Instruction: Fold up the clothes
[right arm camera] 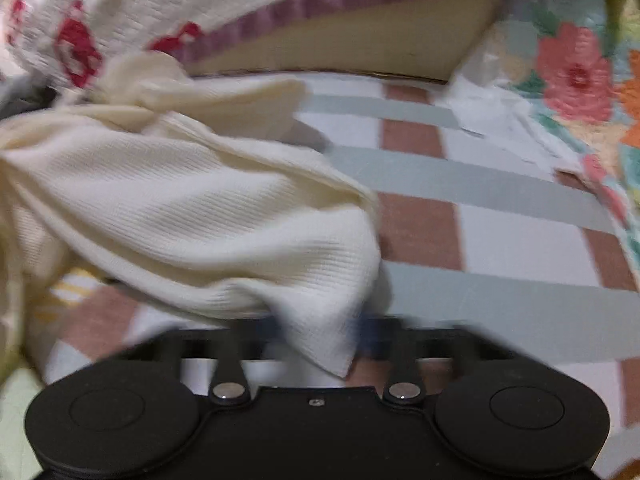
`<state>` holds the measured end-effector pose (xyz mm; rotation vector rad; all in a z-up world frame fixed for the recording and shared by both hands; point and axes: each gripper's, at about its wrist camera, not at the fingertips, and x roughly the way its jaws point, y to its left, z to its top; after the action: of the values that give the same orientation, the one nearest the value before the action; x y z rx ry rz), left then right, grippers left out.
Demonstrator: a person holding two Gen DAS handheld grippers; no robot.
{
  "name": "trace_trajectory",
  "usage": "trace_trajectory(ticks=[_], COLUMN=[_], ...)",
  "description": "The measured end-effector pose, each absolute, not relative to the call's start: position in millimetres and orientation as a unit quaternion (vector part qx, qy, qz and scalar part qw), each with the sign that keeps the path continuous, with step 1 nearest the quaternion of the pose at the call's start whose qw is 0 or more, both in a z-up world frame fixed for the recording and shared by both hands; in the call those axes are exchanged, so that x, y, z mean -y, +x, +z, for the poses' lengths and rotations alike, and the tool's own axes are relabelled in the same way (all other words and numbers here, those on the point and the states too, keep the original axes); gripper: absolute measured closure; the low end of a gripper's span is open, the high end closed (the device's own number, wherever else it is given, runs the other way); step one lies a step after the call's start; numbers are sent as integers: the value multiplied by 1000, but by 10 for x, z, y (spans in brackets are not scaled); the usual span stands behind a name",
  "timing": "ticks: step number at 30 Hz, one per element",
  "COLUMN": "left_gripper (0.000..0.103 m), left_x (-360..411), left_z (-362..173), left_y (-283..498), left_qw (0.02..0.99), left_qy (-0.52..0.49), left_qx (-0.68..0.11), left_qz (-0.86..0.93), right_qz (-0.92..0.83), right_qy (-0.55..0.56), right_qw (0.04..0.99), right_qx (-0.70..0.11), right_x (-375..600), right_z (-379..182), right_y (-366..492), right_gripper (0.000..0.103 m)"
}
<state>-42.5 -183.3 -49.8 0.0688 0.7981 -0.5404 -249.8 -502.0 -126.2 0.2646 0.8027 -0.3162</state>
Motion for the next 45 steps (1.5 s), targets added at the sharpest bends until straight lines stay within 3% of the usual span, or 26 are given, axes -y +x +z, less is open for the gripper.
trace_trajectory(ticks=[5,9,13,17,18,21,24,31,34,37,41,44,45], left_gripper=[99,98,97,95,95,91,91,89,81,65,58,54,54], left_x=[1860,1897,1898,1749,1724,1706,1755,1774,1762,1784,1822,1846,1864], left_z=[-382,-516,-668,-719,-735,-813,-869,-821,-834,-868,-906,-921,-930], left_y=[-549,-508,-508,-481,-465,-421,-410,-437,-426,-418,-418,-411,-415], left_qw=[880,873,851,845,844,840,835,833,831,828,823,820,818], left_qy=[26,25,51,22,17,12,17,18,20,34,47,52,55], left_qx=[-378,-402,-446,-459,-461,-474,-485,-484,-488,-493,-500,-502,-502], left_qz=[-287,-275,-273,-274,-272,-263,-261,-268,-267,-264,-266,-271,-274], right_qz=[-148,-169,-14,-18,-36,-65,-89,-33,-22,-36,-75,-91,-95], right_qy=[131,20,62,0,0,87,147,79,38,6,-11,47,63], right_qw=[940,961,958,939,936,931,922,919,925,932,920,922,925], right_qx=[-277,-218,-280,-344,-350,-347,-348,-385,-379,-360,-384,-373,-362], right_x=[5030,4685,4398,4325,4323,4611,4747,4416,4249,4190,4255,4397,4432], right_z=[-549,10,-83,-483,-521,-643,-764,-862,-826,-817,-1001,-1045,-1044], right_y=[-2397,-2015,-1417,-1181,-1232,-1526,-1847,-2171,-2156,-1969,-1584,-1516,-1524], right_gripper=[95,95,92,70,68,56,55,53,52,52,70,69,62])
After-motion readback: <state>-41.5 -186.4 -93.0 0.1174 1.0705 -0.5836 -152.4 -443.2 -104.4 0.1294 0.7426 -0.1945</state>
